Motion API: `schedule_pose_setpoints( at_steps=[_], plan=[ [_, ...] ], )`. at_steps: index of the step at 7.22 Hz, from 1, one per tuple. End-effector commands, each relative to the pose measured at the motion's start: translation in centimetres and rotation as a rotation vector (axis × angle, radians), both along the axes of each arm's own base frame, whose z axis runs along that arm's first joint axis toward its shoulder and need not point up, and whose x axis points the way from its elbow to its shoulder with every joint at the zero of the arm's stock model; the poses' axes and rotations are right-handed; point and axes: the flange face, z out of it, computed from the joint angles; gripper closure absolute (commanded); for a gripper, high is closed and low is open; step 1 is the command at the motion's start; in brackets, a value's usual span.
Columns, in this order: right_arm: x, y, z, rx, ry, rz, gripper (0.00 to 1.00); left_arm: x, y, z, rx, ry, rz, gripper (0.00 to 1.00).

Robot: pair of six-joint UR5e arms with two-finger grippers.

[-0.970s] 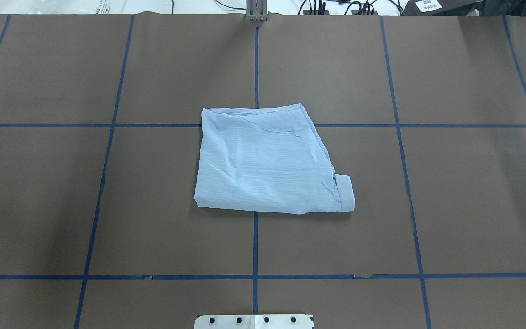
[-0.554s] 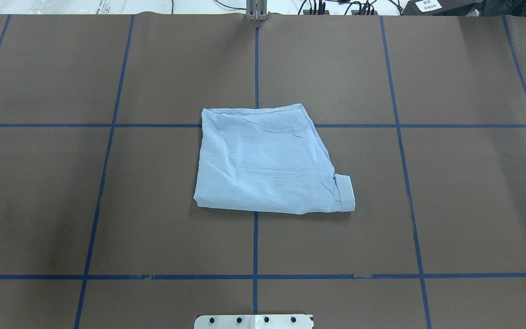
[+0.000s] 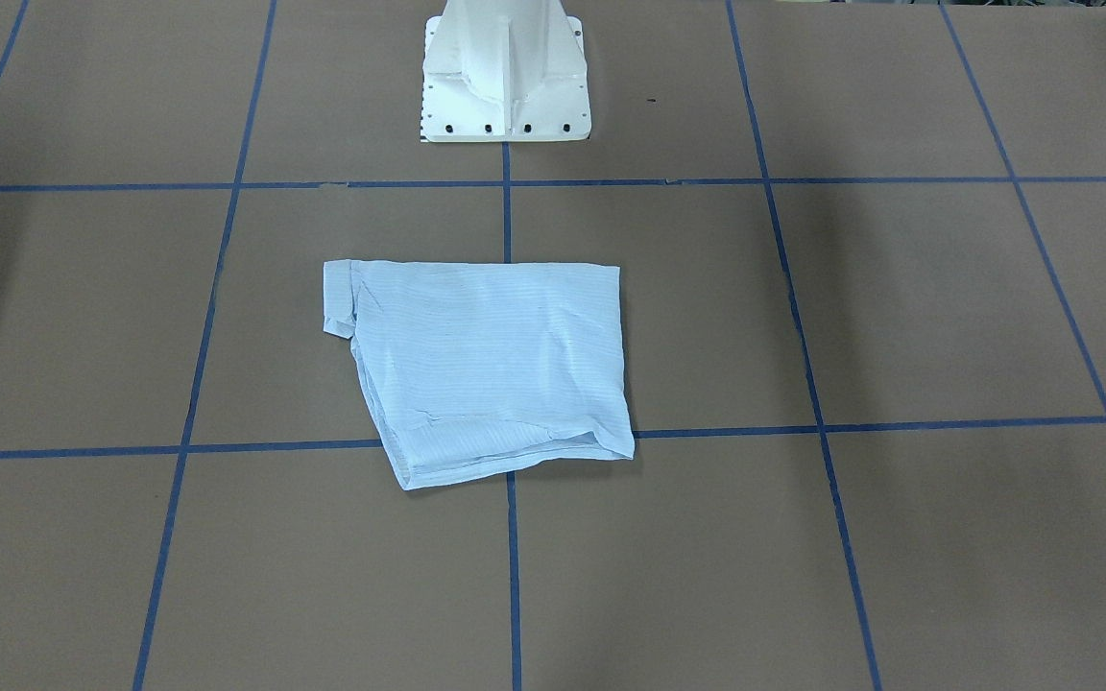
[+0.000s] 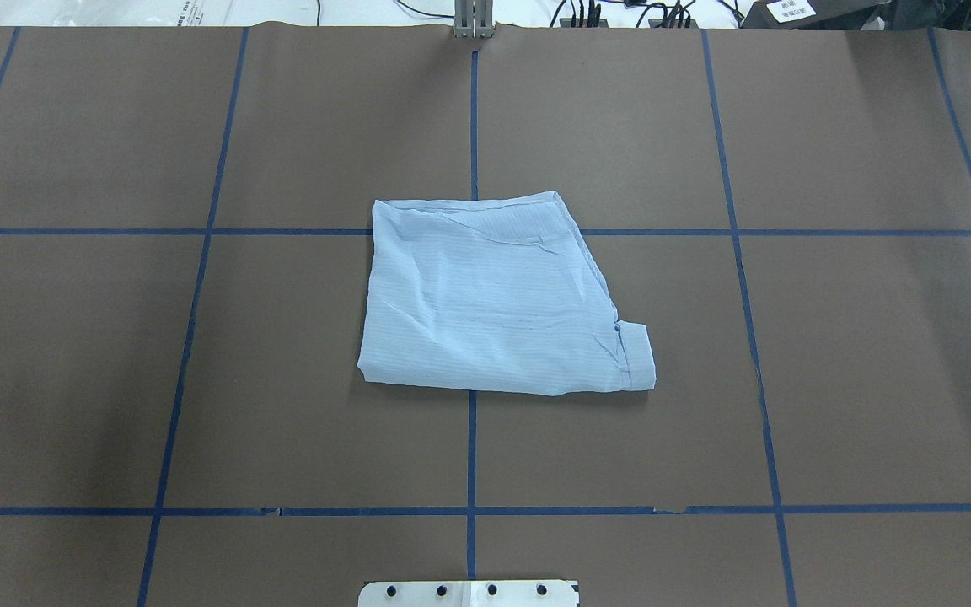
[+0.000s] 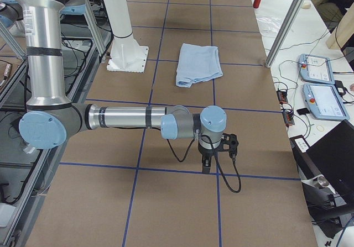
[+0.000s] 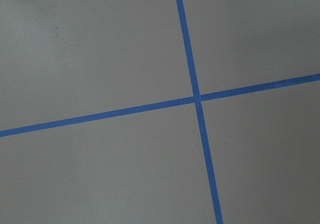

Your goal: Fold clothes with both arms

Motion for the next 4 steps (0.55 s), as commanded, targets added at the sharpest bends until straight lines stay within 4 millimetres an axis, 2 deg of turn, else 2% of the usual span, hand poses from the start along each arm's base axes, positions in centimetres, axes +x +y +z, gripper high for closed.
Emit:
schedule_pose_setpoints(
  at_steps=[1,4],
  plan=[
    [0.04,1.17,1.16,-0.007,-0.001,0.004,0.0,0.01,0.58,0.55,-0.017,0.003,-0.005,0.0],
    [0.05,1.1,1.1,-0.007,0.001,0.005,0.0,0.41,0.64,0.22,-0.087,0.064,-0.074,0.0]
  ],
)
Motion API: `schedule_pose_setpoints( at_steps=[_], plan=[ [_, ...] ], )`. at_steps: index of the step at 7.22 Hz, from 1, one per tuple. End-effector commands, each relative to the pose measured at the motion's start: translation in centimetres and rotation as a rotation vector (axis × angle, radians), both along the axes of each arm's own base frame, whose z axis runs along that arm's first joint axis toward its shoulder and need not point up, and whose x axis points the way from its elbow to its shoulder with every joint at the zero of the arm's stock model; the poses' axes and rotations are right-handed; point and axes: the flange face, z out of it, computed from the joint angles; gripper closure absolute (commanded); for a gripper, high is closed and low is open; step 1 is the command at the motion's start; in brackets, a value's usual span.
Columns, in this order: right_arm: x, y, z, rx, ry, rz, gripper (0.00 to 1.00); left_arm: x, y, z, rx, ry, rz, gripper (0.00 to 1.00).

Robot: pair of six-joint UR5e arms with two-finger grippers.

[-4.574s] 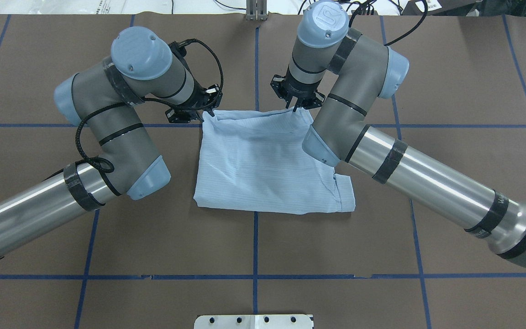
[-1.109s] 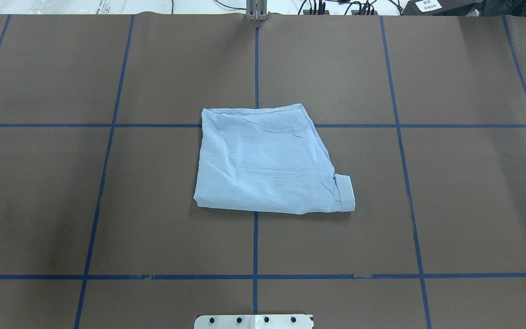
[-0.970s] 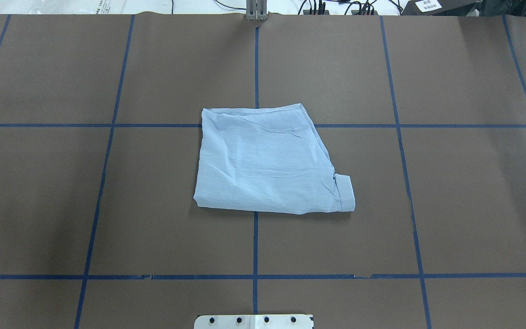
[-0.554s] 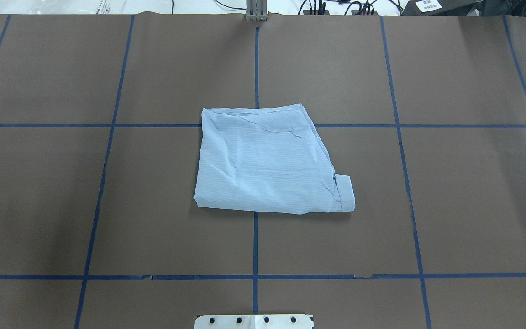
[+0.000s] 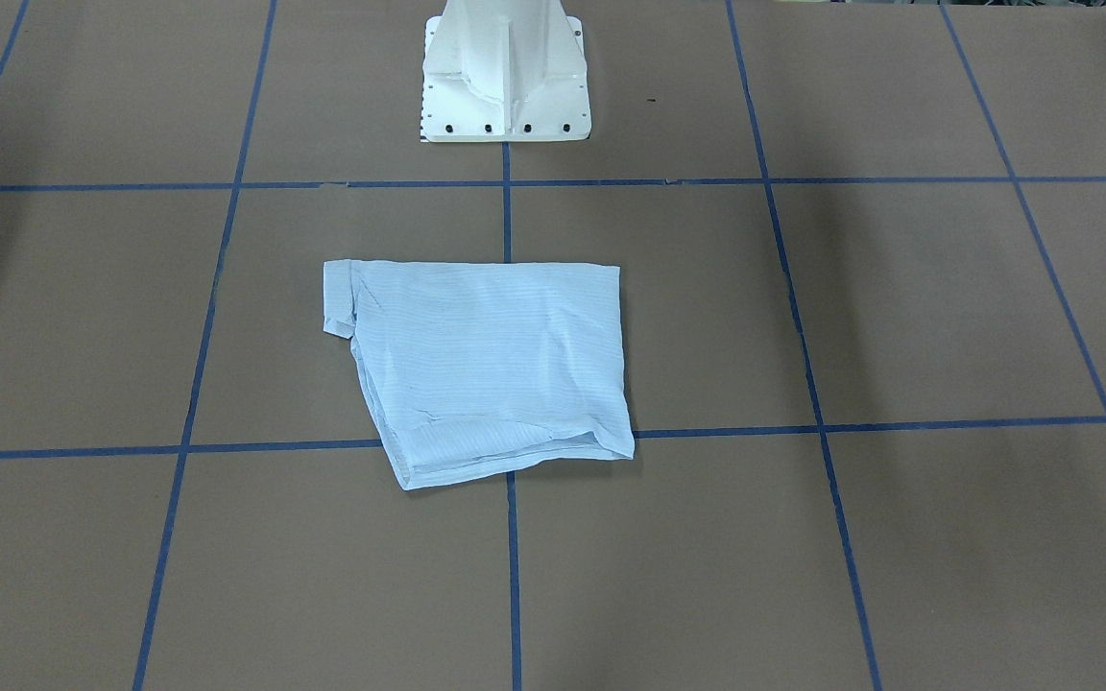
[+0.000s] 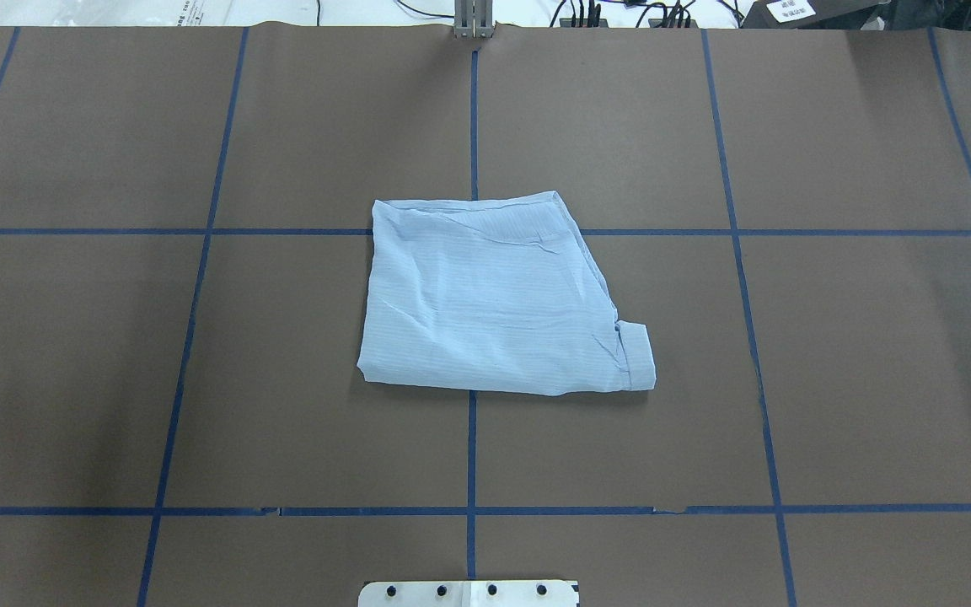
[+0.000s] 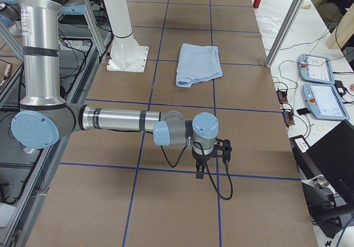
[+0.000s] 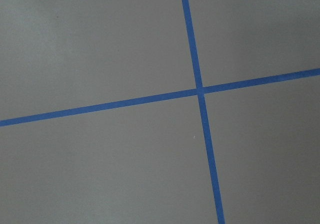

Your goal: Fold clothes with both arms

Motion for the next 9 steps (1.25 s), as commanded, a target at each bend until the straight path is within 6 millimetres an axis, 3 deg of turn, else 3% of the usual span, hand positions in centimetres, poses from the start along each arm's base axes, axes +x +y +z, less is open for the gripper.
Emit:
schedule_pose_setpoints(
  at_steps=[1,9],
  plan=[
    [0.0,-0.12,-0.11,0.003,0.001,0.001,0.0,0.22,0.0,-0.25,-0.029,0.033,-0.029,0.0],
    [-0.1,-0.32,-0.25,0.002,-0.002,0.0,0.0,0.37,0.02,-0.52,-0.029,0.053,-0.026,0.0]
  ],
)
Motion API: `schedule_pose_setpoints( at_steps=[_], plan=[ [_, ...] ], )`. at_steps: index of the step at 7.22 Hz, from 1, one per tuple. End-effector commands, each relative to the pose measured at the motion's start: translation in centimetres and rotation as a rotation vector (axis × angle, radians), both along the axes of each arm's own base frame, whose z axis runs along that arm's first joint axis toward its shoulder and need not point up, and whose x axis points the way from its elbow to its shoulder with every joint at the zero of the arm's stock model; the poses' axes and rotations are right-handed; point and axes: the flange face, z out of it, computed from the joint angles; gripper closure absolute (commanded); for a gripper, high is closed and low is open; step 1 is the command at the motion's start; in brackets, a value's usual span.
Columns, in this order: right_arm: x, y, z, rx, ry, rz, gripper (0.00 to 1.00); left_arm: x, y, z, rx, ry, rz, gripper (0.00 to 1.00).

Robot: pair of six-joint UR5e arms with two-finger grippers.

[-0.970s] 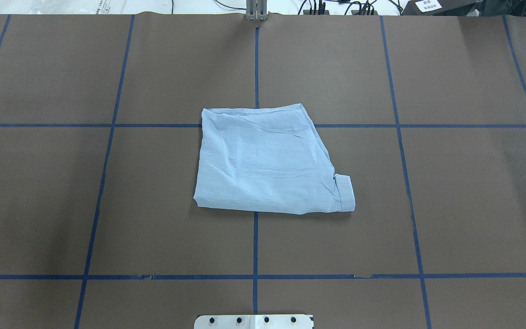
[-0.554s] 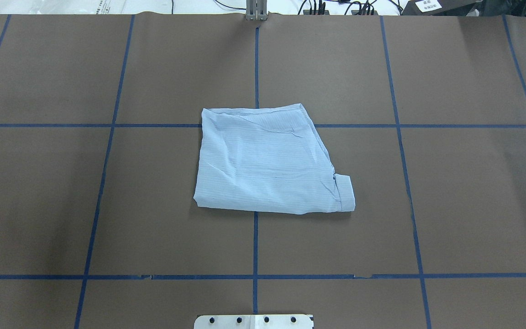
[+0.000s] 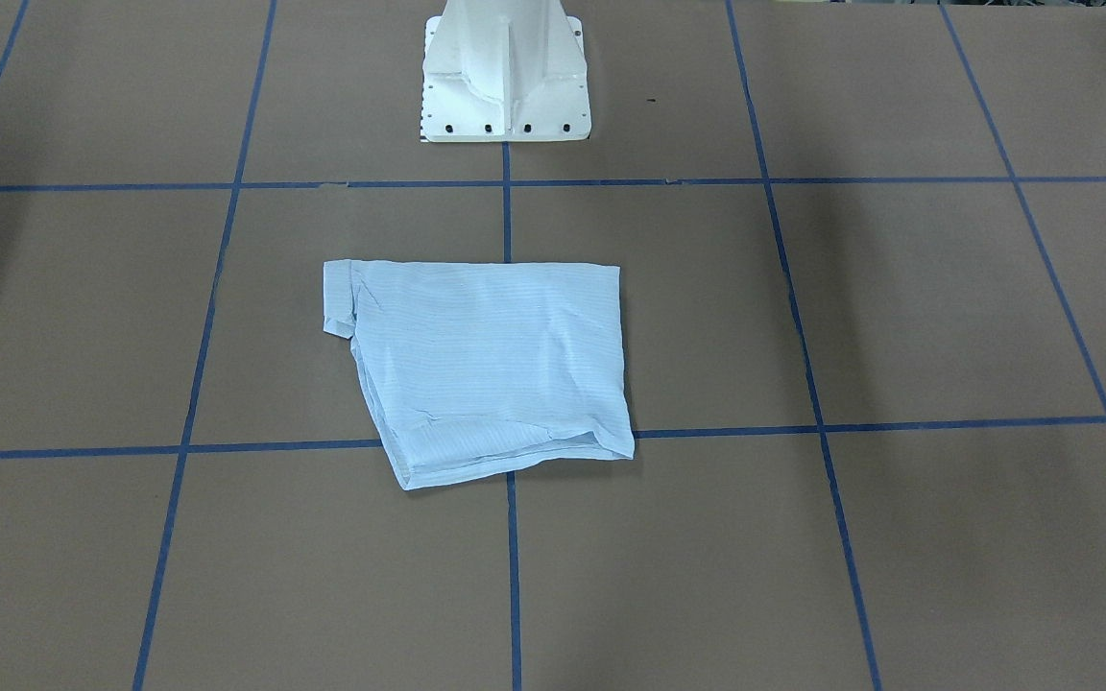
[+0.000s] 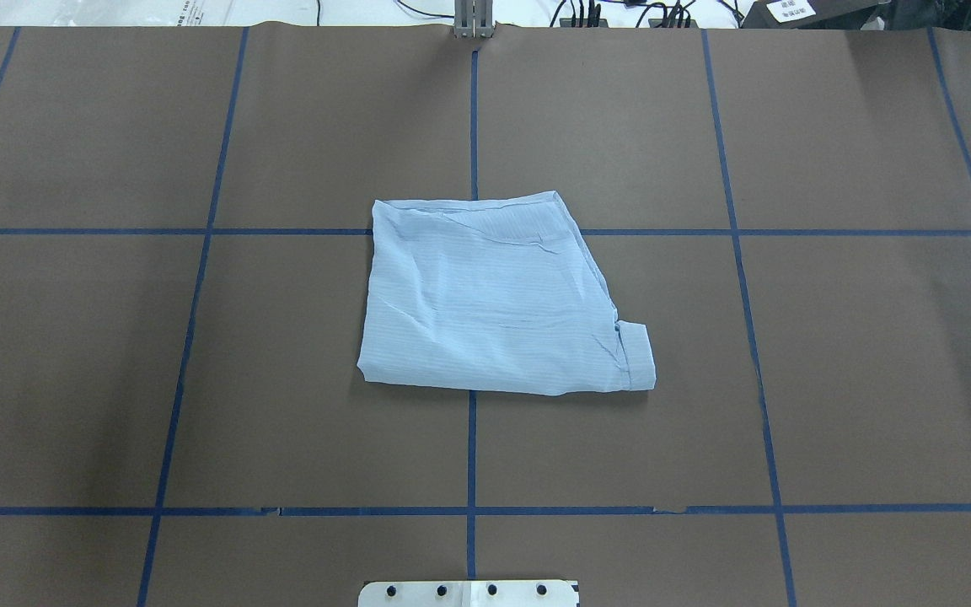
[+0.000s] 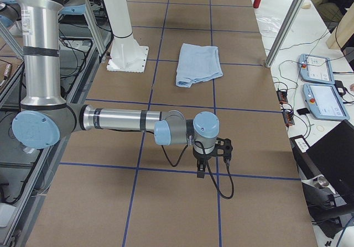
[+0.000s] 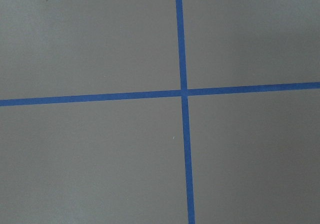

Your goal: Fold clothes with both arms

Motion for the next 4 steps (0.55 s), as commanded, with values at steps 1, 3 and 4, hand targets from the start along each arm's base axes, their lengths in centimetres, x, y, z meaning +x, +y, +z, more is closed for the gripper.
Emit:
schedule_pose_setpoints(
  at_steps=[1,3,4],
  plan=[
    [0.1,0.0,0.3,-0.006,0.0,0.001,0.0,0.1,0.0,-0.2,-0.003,0.017,0.002,0.0],
    [0.0,0.1,0.4,-0.01,0.0,0.001,0.0,0.1,0.2,-1.3,-0.011,0.017,0.003,0.0],
    [0.0,0.1,0.4,-0.01,0.0,0.001,0.0,0.1,0.4,-2.1,-0.03,0.017,0.003,0.0]
  ],
)
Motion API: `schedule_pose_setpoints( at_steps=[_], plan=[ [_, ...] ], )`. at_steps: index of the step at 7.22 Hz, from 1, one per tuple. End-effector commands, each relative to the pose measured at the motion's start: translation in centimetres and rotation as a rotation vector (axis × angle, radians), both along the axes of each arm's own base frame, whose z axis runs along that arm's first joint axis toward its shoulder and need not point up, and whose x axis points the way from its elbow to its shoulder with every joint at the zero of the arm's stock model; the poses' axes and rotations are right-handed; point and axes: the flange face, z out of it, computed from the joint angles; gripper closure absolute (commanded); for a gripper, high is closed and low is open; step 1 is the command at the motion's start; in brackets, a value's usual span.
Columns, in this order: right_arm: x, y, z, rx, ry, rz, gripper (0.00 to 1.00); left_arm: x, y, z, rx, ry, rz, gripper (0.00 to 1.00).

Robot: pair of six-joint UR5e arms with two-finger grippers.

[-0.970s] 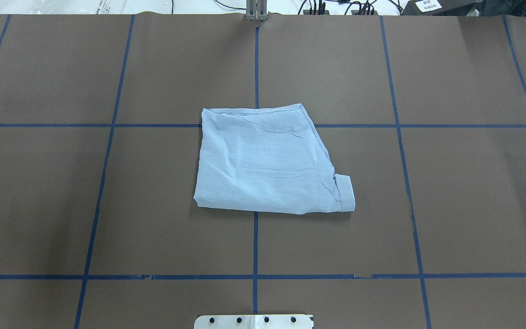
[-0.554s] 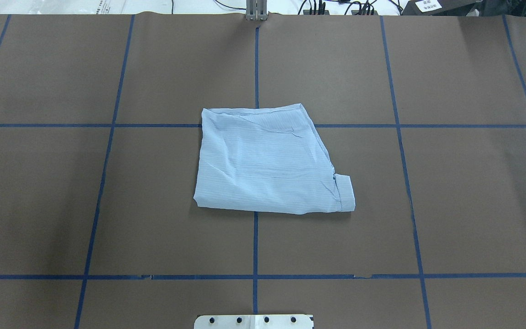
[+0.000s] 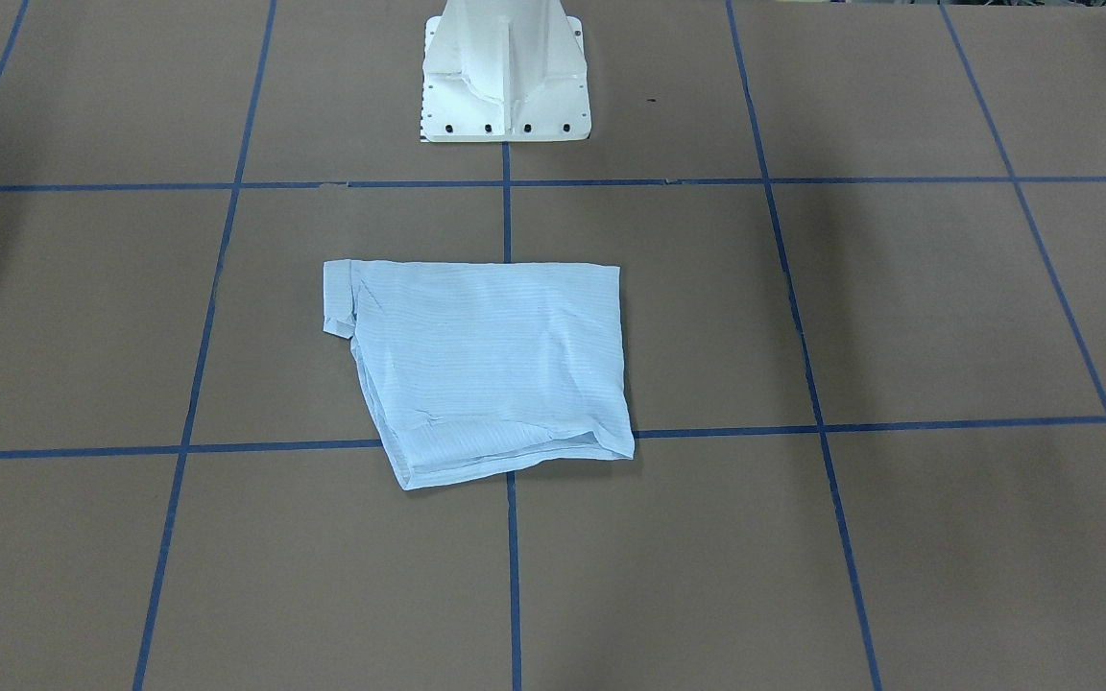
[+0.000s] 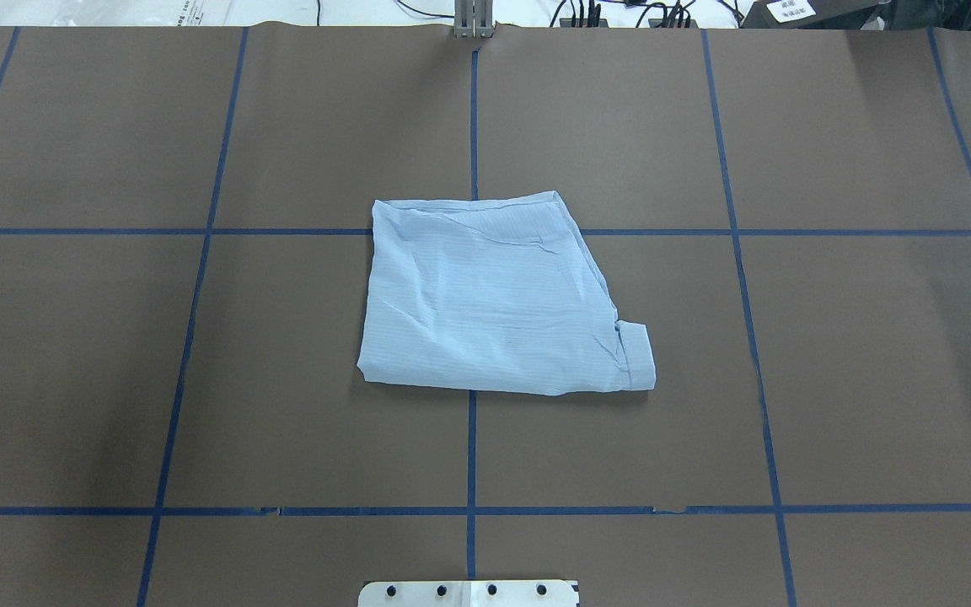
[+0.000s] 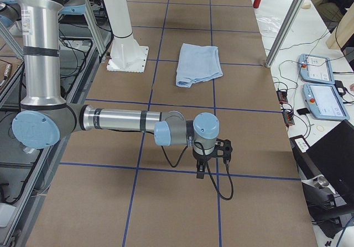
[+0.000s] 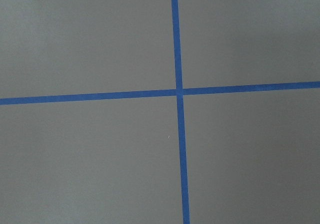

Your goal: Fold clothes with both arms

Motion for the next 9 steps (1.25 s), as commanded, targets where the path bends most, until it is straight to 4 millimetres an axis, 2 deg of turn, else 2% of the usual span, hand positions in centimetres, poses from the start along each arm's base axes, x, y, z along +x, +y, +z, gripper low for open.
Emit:
schedule_pose_setpoints(
  at_steps=[1,9],
  plan=[
    [-0.02,0.02,0.09,-0.003,0.0,0.0,0.0,0.0,0.34,-1.52,-0.014,0.0,0.0,0.0],
    [0.01,0.05,0.85,-0.016,0.003,0.001,0.0,0.02,0.37,-0.83,-0.017,0.003,0.004,0.0]
  ],
)
